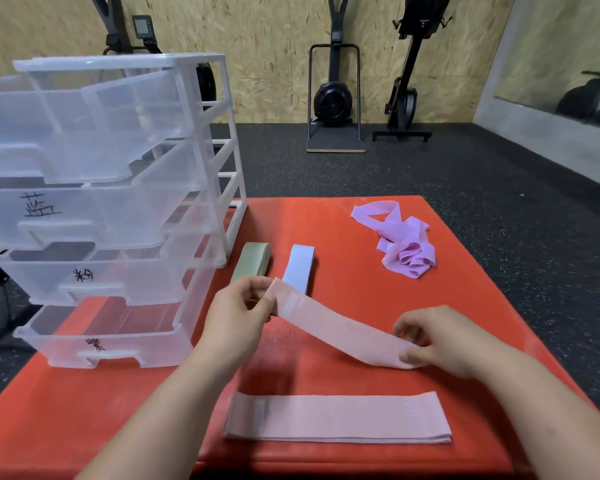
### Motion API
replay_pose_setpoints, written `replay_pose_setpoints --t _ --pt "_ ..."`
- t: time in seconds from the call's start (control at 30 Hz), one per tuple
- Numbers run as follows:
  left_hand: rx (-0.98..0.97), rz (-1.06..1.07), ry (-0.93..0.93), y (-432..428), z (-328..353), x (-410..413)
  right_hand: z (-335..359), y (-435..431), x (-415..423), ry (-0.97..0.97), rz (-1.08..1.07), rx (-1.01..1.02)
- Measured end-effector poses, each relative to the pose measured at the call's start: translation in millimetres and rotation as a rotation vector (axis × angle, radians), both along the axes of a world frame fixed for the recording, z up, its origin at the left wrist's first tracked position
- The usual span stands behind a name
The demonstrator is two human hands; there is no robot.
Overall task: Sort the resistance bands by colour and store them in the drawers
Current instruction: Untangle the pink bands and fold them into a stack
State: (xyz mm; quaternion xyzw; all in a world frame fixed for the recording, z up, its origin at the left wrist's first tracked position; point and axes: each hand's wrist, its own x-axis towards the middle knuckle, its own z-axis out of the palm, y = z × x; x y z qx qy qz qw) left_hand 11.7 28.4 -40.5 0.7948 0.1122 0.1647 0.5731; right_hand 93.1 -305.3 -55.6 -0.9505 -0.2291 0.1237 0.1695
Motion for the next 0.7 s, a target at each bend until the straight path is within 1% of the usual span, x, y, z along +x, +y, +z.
replay_pose_setpoints --t 0.1,0.17,0.2,0.23,0.27,0.33,0.37,0.43,0.5,0.6,0.63,0.7 --pt "0.058 0.022 0.060 3 -3 -2 2 -3 -2 0.051 -0.008 0.044" --pt "0.015 0.072 0.077 8 -3 -2 6 -4 -2 -0.018 -0.034 0.117" --pt "-0.014 0.109 0.071 11 -3 -2 10 -4 -2 -0.060 -0.061 0.207" --pt "-0.034 0.147 0.055 13 -3 -2 16 -4 -3 -0.081 -0.091 0.340" --pt "-0.033 0.181 0.031 15 -3 -2 26 -4 -5 -0.060 -0.122 0.501" --pt "0.065 0.229 -0.017 17 1 -7 43 -4 -14 0.075 -0.180 0.810" --pt "0.127 0.234 -0.028 16 3 -10 49 -4 -19 0.149 -0.212 0.904" --pt "0.201 0.201 -0.013 13 7 -16 55 -5 -28 0.237 -0.274 0.938" --pt "0.186 0.182 0.019 14 5 -20 59 -7 -38 0.326 -0.284 0.941" --pt "-0.020 0.188 0.059 14 7 -27 67 -14 -54 0.466 -0.201 0.993" --pt "-0.085 0.186 0.066 13 9 -30 69 -15 -59 0.463 -0.192 0.995" --pt "-0.154 0.173 0.073 12 12 -37 71 -17 -67 0.379 -0.241 0.992"
